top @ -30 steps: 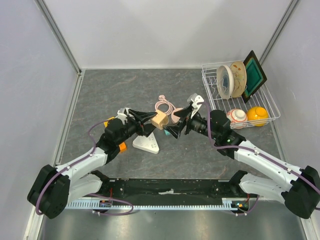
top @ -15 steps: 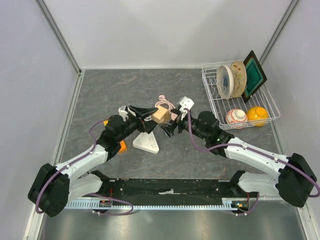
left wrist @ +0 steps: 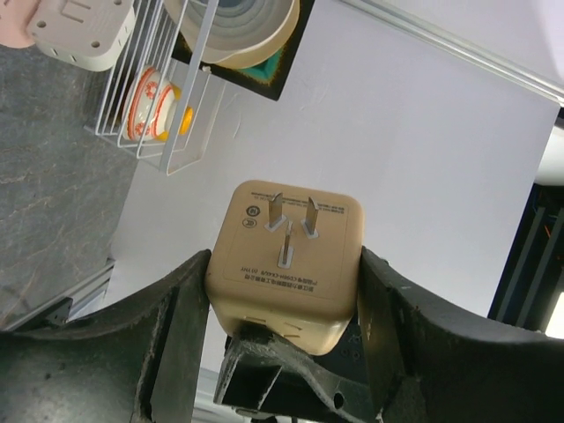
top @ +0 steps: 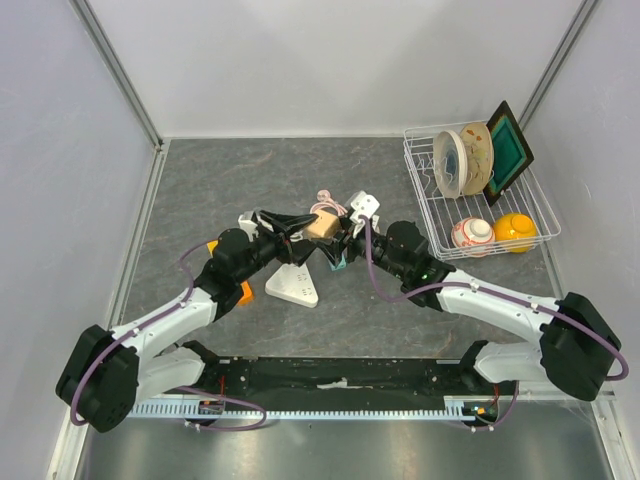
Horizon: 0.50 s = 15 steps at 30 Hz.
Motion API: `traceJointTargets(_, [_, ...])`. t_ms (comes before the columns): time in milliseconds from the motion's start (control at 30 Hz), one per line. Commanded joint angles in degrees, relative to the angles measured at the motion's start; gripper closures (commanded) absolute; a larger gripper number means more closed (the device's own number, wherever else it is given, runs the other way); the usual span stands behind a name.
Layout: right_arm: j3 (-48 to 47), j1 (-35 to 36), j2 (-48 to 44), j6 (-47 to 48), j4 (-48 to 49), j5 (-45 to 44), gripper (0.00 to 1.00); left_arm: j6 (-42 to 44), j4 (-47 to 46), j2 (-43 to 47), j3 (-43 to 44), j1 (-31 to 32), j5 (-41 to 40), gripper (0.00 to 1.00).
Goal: Insert the plug
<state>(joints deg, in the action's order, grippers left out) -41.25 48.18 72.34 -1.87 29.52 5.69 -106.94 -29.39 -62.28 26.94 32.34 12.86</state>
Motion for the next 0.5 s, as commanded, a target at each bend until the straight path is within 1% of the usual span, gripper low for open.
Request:
traceJointTargets(0, [-2.0,0.3,-0.4,-0.3,3.1,-0.2,0.42,-2.4,-3.2,0.3,1.6,0.3,-1.3,0.98])
traceJointTargets(33, [-2.1,0.3,-0.7,-0.5,2.7,-0.2,0.56,-2.1,-3.5,0.2,1.4,0.4,-1.5,0.98])
traceJointTargets(67, [-2.5,0.4,-1.0,-0.8,1.7,-0.3,0.62,-1.5,-3.7,0.1,1.2,0.3,-1.9,0.98])
traceJointTargets(100, [-4.2,0.4,-1.2,-0.9,-2.2,0.0,0.67,0.0,-4.0,0.1,0.6,0.3,-2.3,0.98])
traceJointTargets(133, [-4.8,0.4,-1.6,-1.1,-3.8,0.4,0.77,0.9,-4.0,0.0,0.4,0.4,-2.5,0.94])
traceJointTargets(167, [-5.1,0.4,-1.9,-1.6,-4.6,0.4,0.83,1.8,-4.0,0.0,0.0,0.2,-2.8,0.89])
traceJointTargets(200, [-5.6,0.4,-2.7,-2.7,-6.5,0.3,0.89,3.2,-4.0,-0.1,-1.1,0.3,-3.2,0.78])
traceJointTargets(233, [-6.0,0.4,-3.2,-3.0,-8.0,0.4,0.98,4.3,-4.1,0.1,-1.6,0.2,-3.5,0.72])
traceJointTargets(267, [-6.4,0.4,-3.5,-3.5,-9.4,0.3,1.00,5.4,-3.8,0.7,-2.1,0.2,-4.0,0.66])
traceJointTargets(300, [-7.4,0.4,-4.1,-4.6,-12.3,-0.6,1.00,7.4,-3.0,1.1,-2.7,0.2,-5.1,0.51])
traceJointTargets(367, [-8.9,0.4,-4.4,-5.2,-16.1,-0.9,1.00,10.2,0.0,2.2,-2.8,0.1,-6.2,0.40])
traceJointTargets(400, [-10.3,0.4,-4.4,-5.8,-19.6,-0.8,1.00,13.9,1.7,3.5,-2.2,-0.1,-7.4,0.29])
traceJointTargets(433, [-11.2,0.3,-4.3,-6.8,-21.4,-1.4,1.00,16.3,3.7,4.4,-1.5,-0.1,-8.1,0.24])
traceJointTargets(467, [-12.1,0.4,-4.2,-7.3,-23.3,-1.6,1.00,18.8,9.6,5.2,-0.5,-0.2,-9.0,0.21])
